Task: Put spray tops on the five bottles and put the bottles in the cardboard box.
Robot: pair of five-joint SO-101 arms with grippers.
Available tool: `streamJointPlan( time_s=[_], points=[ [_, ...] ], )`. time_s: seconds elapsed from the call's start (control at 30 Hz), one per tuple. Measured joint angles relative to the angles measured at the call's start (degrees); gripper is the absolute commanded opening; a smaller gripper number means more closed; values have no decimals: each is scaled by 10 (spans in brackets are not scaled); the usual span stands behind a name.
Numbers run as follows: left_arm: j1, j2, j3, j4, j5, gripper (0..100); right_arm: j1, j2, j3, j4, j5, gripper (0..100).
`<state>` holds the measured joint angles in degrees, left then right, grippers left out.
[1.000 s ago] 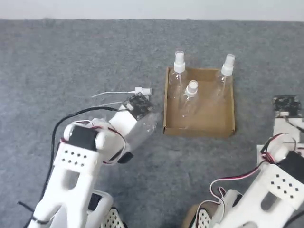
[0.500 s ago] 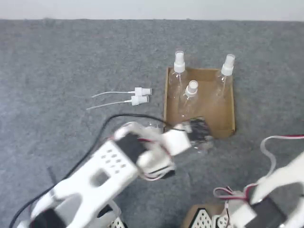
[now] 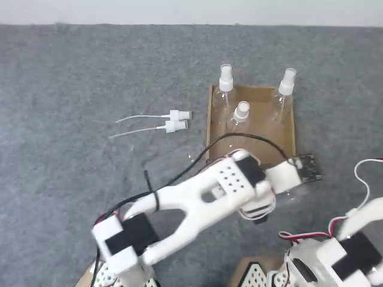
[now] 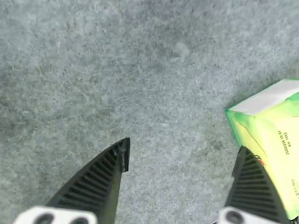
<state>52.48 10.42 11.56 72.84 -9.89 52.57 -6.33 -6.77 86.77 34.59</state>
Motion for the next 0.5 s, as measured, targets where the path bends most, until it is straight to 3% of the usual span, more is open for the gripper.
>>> streamJointPlan(
  time_s=[0.27, 0.5],
  points=[
    [0, 31, -67, 0, 61, 291, 0, 0, 0, 0, 0, 296],
    [-12, 17, -85, 34, 62, 263, 0, 0, 0, 20, 0, 296]
  ],
)
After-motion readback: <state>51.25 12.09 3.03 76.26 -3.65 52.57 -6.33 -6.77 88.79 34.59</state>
